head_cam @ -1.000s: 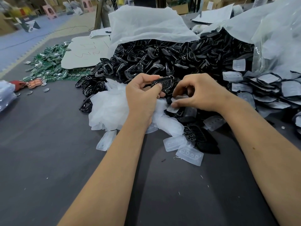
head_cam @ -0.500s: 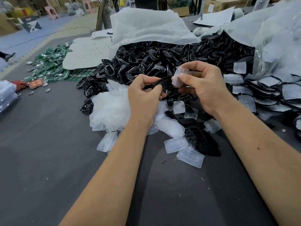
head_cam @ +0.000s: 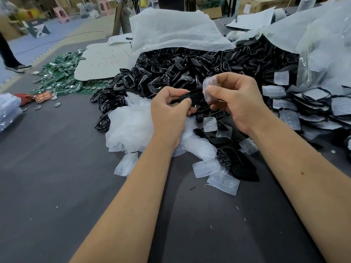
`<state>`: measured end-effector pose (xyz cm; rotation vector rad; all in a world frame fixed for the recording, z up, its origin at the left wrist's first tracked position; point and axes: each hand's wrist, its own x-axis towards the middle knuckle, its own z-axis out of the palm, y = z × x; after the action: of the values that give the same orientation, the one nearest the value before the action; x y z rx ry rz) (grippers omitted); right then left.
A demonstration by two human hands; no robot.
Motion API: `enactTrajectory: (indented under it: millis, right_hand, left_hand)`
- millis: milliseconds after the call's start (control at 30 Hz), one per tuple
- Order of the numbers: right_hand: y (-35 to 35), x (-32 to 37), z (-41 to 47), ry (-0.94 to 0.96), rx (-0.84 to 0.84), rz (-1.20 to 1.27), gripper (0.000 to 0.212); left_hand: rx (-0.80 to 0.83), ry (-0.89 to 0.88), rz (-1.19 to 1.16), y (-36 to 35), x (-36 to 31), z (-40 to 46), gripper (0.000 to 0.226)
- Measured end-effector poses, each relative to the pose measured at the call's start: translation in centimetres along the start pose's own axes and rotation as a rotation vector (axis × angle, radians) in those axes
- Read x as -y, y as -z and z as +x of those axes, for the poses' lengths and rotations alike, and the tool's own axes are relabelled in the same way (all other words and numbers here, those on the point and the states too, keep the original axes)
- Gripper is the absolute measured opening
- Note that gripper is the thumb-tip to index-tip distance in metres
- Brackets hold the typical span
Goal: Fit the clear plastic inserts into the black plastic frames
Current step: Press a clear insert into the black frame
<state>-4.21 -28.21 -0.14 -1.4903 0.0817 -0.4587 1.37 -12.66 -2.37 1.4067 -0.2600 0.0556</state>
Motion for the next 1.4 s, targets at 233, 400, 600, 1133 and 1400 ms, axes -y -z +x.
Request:
enactTrajectory:
  millis: [233, 400, 600, 1133, 1400]
  right_hand:
    - [-0.1, 0.6, -0.2, -0.014, 0.017, 0.027, 0.033]
    - [-0.4, 0.6, -0.3, 0.010, -0.028, 0.024, 0.036]
    - [-0.3, 0.2, 0.0, -0.011, -0.032, 0.089, 0.026]
    - [-2.3, -1.4, -0.4, 0.106, -0.199, -0.325, 0.013]
    - [-2.6, -1.7, -0.3, 0.027, -0.269, -0.362, 0.014]
  left_hand:
    - [0.013, 0.016, 0.002, 0.0, 0.0, 0.0, 0.023]
    - [0.029, 0.020, 0.001, 0.0, 0.0, 0.0, 0.024]
    - [0.043, 0.026, -0.008, 0.1, 0.0, 0.0, 0.027]
    - [0.081, 0.079, -0.083, 0.0, 0.0, 0.2, 0.020]
    - [0.076, 0.140, -0.137, 0.0, 0.1, 0.4, 0.017]
